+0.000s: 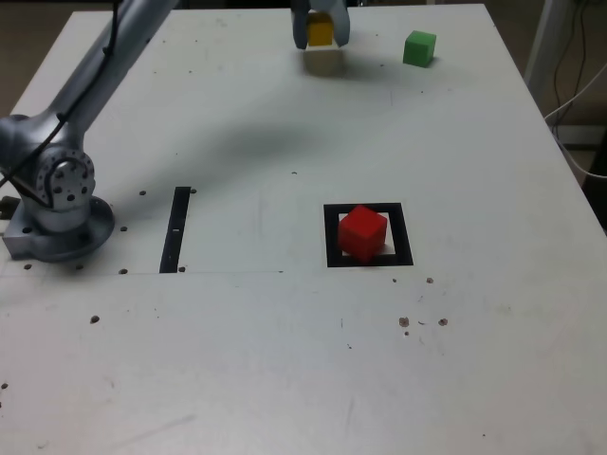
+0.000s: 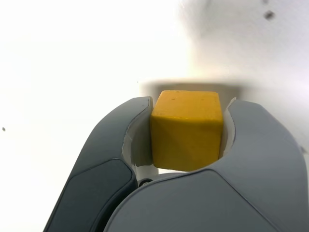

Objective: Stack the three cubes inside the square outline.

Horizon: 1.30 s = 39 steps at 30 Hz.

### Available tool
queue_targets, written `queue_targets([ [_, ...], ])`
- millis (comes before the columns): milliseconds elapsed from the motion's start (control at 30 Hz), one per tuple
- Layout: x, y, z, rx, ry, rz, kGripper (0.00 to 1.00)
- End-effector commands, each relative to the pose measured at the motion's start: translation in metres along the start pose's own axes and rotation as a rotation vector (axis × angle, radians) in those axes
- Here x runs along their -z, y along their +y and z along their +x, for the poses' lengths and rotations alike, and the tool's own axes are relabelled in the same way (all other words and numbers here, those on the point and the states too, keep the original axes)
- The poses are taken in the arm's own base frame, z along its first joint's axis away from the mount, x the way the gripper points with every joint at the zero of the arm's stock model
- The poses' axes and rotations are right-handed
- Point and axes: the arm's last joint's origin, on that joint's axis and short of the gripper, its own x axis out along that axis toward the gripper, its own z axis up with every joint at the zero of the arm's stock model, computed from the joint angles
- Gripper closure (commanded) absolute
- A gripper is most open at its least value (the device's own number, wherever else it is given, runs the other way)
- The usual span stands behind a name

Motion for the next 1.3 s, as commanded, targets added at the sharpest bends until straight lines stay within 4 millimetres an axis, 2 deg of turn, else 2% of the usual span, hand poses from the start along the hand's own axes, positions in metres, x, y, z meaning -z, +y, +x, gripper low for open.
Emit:
queue_targets([
  [0, 0.004, -0.008, -0.018, 0.013, -0.030, 0.001, 0.71],
  [233, 0.011, -0.030, -0.049, 0.018, -0.062, 0.017, 0.71],
  [400, 0.014, -0.063, -0.073, 0.012, -0.042, 0.056, 0.71],
  [567, 0.019, -0.114, -0.094, 0.013, 0.002, 0.085, 0.71],
  [1000, 0.026, -0.266, -0.129, -0.009, 0.017, 0.261, 0.71],
  [1267, 0.031, -0.339, -0.142, -0.006, -0.018, 0.339, 0.71],
])
